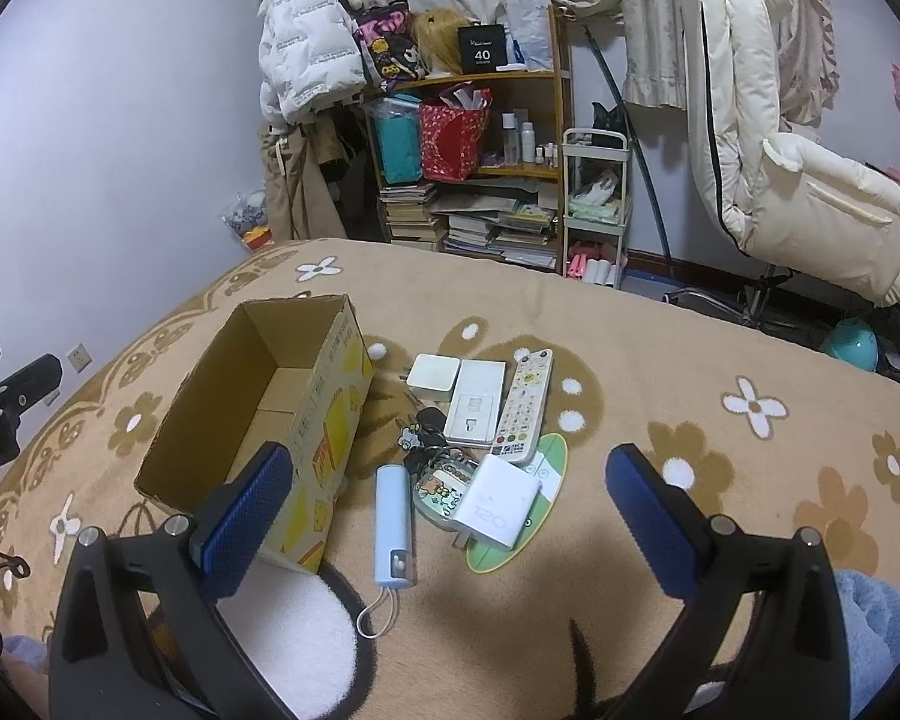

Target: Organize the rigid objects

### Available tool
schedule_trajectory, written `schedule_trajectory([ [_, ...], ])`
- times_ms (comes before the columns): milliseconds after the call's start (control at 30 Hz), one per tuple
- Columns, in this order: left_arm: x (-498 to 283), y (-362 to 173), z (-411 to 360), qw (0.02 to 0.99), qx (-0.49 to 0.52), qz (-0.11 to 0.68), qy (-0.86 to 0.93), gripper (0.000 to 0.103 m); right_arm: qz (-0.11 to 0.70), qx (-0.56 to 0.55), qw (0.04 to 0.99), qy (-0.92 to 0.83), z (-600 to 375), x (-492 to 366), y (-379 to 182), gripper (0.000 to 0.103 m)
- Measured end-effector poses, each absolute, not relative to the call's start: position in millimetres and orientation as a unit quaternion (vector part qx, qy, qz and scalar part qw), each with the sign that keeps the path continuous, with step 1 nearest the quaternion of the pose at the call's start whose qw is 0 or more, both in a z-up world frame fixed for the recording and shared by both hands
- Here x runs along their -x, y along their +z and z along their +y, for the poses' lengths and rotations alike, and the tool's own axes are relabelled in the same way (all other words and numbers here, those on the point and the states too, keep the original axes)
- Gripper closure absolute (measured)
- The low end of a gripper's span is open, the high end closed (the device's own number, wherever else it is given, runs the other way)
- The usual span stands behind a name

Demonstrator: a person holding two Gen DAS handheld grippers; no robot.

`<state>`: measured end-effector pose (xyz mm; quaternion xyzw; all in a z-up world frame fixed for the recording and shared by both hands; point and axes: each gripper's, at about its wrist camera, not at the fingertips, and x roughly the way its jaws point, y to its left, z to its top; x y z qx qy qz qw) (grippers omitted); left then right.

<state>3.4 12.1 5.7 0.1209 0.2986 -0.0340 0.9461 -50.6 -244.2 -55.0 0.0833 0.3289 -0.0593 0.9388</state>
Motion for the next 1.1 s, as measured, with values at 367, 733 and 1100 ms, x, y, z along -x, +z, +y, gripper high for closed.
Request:
schedule_trajectory([
  [367,-3.7,6.0,13.7,0.946,-0.117,0.3,-0.029,0.0,0.332,-0.084,0.937,-0.064,-244.0,50.8,-53.0,0.0],
  [733,-3.1,5.7,13.4,0.947,-0.117,0.299,-0.029,0.0,0.332,-0.081,0.938,-0.061,-244.3,51.5,-54.4,0.0],
  [1100,-2.4,4.7,13.5,0.946,-0.119,0.3,-0.027,0.0,0.334,-0.081,0.937,-0.061,-244.4,51.0,-55.3,0.0],
])
